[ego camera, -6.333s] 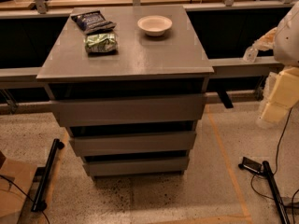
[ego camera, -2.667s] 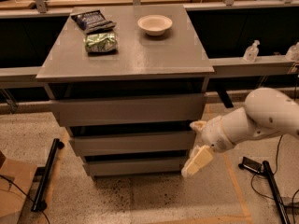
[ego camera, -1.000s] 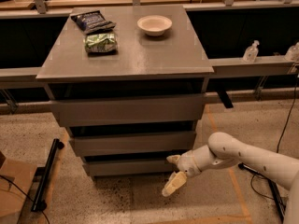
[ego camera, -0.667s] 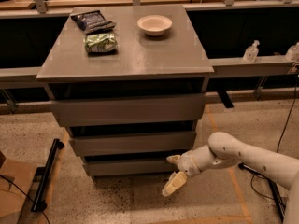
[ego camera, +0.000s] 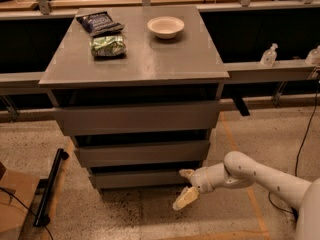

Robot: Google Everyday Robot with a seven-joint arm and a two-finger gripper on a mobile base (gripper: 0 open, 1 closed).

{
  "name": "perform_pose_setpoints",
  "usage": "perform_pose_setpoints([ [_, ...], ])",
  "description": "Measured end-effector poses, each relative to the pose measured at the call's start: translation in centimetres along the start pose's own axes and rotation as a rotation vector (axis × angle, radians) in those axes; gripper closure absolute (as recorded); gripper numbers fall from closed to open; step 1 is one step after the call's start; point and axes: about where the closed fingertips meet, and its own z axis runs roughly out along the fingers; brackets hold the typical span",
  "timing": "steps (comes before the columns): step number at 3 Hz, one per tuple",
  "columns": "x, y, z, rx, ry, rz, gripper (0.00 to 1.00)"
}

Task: Open bottom drawer

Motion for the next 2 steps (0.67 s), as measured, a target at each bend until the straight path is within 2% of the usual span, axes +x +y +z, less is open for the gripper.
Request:
perform_pose_setpoints([
  [1,2.4,-3.4,0.2,0.04,-0.076,0.018,0.0],
  [2,4.1,-6.9,0.3,0.055,-0.134,0.028,0.0],
])
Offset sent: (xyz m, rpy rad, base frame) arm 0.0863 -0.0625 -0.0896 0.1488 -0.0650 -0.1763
